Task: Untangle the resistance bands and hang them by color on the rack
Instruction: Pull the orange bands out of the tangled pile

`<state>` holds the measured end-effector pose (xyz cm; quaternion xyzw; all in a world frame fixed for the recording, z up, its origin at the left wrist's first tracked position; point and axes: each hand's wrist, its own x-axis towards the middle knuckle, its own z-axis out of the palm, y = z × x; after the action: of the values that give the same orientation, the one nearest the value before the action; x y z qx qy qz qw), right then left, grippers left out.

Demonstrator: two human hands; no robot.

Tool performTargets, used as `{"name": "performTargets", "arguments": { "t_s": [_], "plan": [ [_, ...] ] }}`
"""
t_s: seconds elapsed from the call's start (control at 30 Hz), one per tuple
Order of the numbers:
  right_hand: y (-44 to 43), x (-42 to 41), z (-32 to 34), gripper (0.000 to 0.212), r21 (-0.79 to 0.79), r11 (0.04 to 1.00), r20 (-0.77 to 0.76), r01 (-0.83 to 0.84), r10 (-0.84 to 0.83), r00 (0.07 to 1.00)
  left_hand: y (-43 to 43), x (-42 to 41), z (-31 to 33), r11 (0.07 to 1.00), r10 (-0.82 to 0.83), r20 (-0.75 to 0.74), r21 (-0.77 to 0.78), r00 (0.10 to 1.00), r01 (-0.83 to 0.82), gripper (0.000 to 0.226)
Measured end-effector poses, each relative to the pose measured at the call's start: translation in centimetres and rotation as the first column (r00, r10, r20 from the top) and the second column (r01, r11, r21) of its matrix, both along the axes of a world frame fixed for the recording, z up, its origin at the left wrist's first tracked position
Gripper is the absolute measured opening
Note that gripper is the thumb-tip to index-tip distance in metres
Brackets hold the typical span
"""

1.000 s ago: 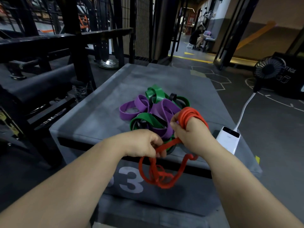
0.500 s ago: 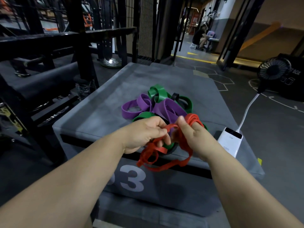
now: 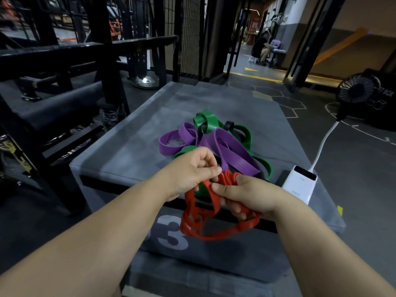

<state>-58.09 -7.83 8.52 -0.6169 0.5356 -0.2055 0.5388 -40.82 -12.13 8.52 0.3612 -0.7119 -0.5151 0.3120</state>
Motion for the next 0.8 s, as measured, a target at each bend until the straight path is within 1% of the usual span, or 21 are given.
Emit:
{"name": "performTargets", "arguments": {
  "t_s": [0.13, 0.2, 0.23, 0.3, 0.37, 0.43, 0.47, 0.5, 0.57, 0.6, 0.63, 0.7, 0.77, 0.8],
  "plan": [
    [0.2, 0.0, -0.1, 0.044, 0.075, 0.983, 0.101, -0.166, 0.158, 0.982, -0.5, 0.0, -0.3, 0.998, 0.037, 0.002, -0.041, 0.999, -0.037, 0.013],
    [0.2, 0.3, -0.4, 0.042, 0.068, 0.967, 0.229, -0.244, 0.223, 0.947, -0.7, 0.0, -0.5, 0.999, 0.029, -0.013, -0.020, 0.999, -0.030, 0.014],
    [0.2, 0.3, -0.5, 0.043, 0.053, 0.959, 0.308, -0.277, 0.248, 0.919, -0.8, 0.0, -0.6, 1.000, 0.030, -0.042, 0.001, 0.999, -0.030, 0.019],
    [0.0, 0.3, -0.6, 0.045, 0.019, 0.948, 0.461, -0.317, 0.273, 0.844, -0.8, -0.2, -0.8, 0.998, 0.062, -0.097, 0.007, 0.993, -0.061, 0.035],
    [-0.2, 0.1, -0.7, 0.042, -0.008, 0.952, 0.596, -0.305, 0.250, 0.763, -0.7, -0.3, -0.8, 0.994, 0.105, -0.138, -0.011, 0.985, -0.107, 0.048],
    [-0.6, 0.1, -0.8, 0.037, -0.031, 0.961, 0.707, -0.275, 0.215, 0.674, -0.7, -0.3, -1.0, 0.992, 0.113, -0.155, -0.030, 0.981, -0.119, 0.060],
    [-0.8, 0.0, -0.8, 0.035, -0.036, 0.961, 0.760, -0.276, 0.205, 0.617, -0.8, -0.3, -1.2, 0.992, 0.112, -0.146, -0.048, 0.983, -0.120, 0.063],
    [-0.9, -0.2, -0.7, 0.033, -0.038, 0.954, 0.816, -0.296, 0.200, 0.543, -0.9, -0.2, -1.3, 0.992, 0.106, -0.142, -0.053, 0.984, -0.114, 0.060],
    [-1.1, -0.6, -0.3, 0.034, -0.030, 0.944, 0.913, -0.327, 0.160, 0.376, -1.1, -0.2, -1.5, 0.995, 0.100, -0.149, -0.011, 0.984, -0.103, 0.050],
    [-1.1, -0.9, 0.0, 0.035, -0.024, 0.947, 0.941, -0.321, 0.130, 0.313, -1.1, -0.2, -1.6, 0.995, 0.094, -0.150, 0.026, 0.984, -0.091, 0.047],
    [-1.1, -1.2, 0.3, 0.035, -0.019, 0.952, 0.956, -0.304, 0.106, 0.273, -1.3, -0.1, -1.8, 0.995, 0.082, -0.154, 0.066, 0.985, -0.072, 0.046],
    [-1.0, -1.8, 0.7, 0.037, -0.015, 0.961, 0.971, -0.277, 0.080, 0.224, -1.3, 0.0, -1.7, 0.992, 0.047, -0.160, 0.125, 0.986, -0.027, 0.045],
    [-1.0, -2.3, 0.7, 0.039, 0.003, 0.970, 0.978, -0.243, 0.048, 0.203, -1.4, 0.1, -1.6, 0.989, 0.025, -0.141, 0.149, 0.990, -0.004, 0.048],
    [-1.0, -2.4, 0.7, 0.040, 0.016, 0.975, 0.978, -0.220, 0.030, 0.205, -1.5, 0.2, -1.6, 0.988, 0.027, -0.125, 0.152, 0.992, -0.008, 0.044]
  ]
}}
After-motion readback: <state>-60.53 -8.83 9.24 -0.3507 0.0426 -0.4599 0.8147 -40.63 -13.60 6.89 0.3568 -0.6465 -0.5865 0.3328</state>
